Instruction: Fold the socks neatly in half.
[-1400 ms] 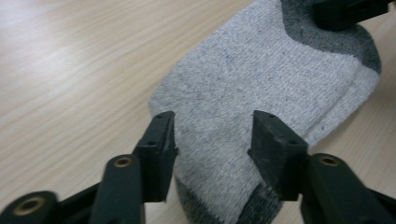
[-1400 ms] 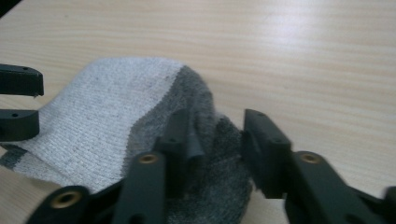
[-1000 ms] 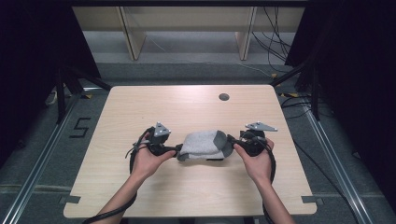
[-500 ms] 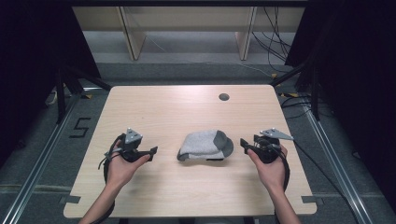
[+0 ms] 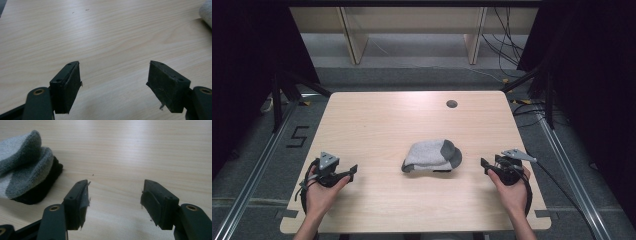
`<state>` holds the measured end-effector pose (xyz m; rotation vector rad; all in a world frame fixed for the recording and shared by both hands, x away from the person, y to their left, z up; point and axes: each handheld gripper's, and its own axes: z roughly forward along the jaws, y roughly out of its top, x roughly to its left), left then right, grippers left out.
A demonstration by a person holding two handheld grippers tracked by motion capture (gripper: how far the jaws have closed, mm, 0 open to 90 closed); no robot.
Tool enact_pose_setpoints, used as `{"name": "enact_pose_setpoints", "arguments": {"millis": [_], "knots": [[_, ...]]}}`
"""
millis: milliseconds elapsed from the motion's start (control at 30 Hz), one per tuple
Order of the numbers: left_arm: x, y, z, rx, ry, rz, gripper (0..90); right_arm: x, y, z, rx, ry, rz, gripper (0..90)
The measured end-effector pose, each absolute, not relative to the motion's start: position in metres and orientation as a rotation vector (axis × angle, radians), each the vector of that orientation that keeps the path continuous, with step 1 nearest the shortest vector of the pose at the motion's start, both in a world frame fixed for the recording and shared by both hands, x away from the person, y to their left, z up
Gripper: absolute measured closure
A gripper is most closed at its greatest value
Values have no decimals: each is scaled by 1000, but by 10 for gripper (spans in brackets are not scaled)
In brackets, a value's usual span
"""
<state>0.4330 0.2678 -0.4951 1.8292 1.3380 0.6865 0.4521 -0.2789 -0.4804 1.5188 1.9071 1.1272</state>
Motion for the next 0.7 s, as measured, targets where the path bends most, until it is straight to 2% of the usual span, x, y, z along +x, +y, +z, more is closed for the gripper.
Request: {"name": "enact_pose_setpoints", "arguments": {"millis": [700], "knots": [[418, 284, -514, 1687, 1365, 729, 247, 440, -289, -502, 1575, 1820, 1140, 385]]}}
